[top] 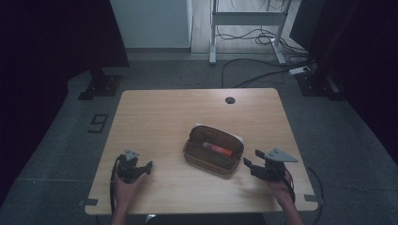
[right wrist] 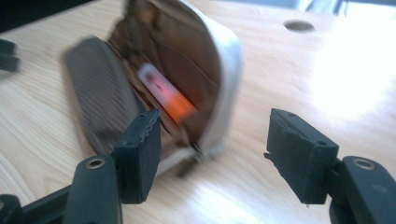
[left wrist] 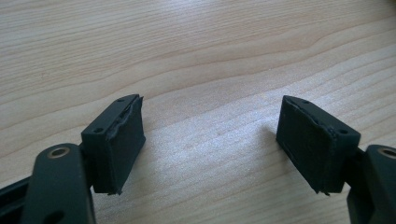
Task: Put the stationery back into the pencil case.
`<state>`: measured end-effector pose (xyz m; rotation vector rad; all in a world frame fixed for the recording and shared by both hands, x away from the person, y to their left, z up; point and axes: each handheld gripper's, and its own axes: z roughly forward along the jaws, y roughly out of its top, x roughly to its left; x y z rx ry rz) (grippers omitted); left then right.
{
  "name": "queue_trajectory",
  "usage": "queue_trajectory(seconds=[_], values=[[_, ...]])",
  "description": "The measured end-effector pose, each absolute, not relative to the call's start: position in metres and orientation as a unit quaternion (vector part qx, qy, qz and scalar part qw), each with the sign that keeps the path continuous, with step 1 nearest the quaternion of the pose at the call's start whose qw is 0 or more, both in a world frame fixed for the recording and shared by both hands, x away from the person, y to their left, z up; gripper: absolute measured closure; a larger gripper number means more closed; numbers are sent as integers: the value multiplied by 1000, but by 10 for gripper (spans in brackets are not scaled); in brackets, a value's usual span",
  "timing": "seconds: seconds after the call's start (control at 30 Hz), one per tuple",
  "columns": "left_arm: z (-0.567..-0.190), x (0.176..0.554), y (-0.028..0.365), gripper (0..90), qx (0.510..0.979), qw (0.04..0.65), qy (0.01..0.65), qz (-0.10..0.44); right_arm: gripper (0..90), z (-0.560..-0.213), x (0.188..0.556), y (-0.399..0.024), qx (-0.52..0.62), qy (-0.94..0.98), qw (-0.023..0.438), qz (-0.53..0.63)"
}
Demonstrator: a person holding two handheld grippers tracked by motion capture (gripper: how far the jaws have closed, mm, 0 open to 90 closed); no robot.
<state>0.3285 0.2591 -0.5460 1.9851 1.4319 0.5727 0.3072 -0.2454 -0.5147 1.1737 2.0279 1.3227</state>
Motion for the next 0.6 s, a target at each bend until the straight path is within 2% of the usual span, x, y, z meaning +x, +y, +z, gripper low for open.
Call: queue_trajectory(seconds=[0.27,0.6], values=[[-546,328,259,231,751,309,542,217,338,-530,312,-267,470,724,216,457],[-546,328,259,231,751,309,542,217,332,-532,314,-270,475,724,214,452]])
